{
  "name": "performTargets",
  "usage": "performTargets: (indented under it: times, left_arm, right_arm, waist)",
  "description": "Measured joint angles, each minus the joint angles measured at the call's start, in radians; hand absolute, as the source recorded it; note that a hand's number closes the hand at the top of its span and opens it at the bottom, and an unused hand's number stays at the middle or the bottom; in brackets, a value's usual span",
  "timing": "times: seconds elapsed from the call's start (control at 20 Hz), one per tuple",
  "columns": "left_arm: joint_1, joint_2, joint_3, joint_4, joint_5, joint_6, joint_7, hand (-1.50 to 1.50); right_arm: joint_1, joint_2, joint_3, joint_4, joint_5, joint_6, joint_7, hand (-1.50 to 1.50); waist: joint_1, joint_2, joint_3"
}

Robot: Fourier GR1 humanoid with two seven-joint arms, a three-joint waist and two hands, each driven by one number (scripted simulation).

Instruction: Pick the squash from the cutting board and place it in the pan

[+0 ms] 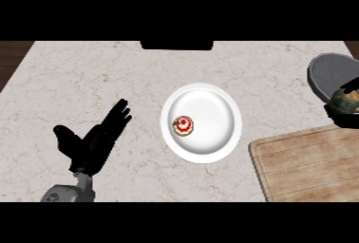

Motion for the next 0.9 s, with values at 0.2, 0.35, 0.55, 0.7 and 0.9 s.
performTargets:
  times: [0.2, 0.35, 0.55, 0.7, 0.9]
  left_arm:
    - [-0.008, -0.006, -0.001, 0.005, -0.002, -0.004, 0.002, 0.00]
    - [-0.030, -0.006, 0.004, 0.012, 0.005, -0.014, 0.008, 0.00]
    - [-0.034, -0.017, -0.008, 0.005, 0.001, -0.014, 0.015, 0.00]
    - [-0.041, -0.022, -0.017, -0.009, -0.004, -0.011, 0.027, 0.00]
    - [-0.060, -0.022, -0.014, -0.002, 0.000, -0.019, 0.030, 0.00]
  right_arm:
    - [-0.136, -0.012, -0.066, 0.223, 0.006, -0.087, -0.074, 1.50]
    - [-0.235, -0.027, -0.106, 0.380, 0.006, -0.131, -0.127, 1.50]
    - [-0.324, -0.058, -0.142, 0.547, 0.011, -0.167, -0.192, 1.50]
    - [-0.367, -0.072, -0.163, 0.634, 0.011, -0.184, -0.234, 1.50]
    - [-0.391, -0.109, -0.153, 0.730, 0.046, -0.194, -0.222, -1.50]
  waist:
    - [0.011, 0.005, 0.001]
    - [0.021, 0.009, 0.002]
    - [0.037, 0.016, 0.003]
    - [0.047, 0.020, 0.004]
    - [0.061, 0.030, 0.004]
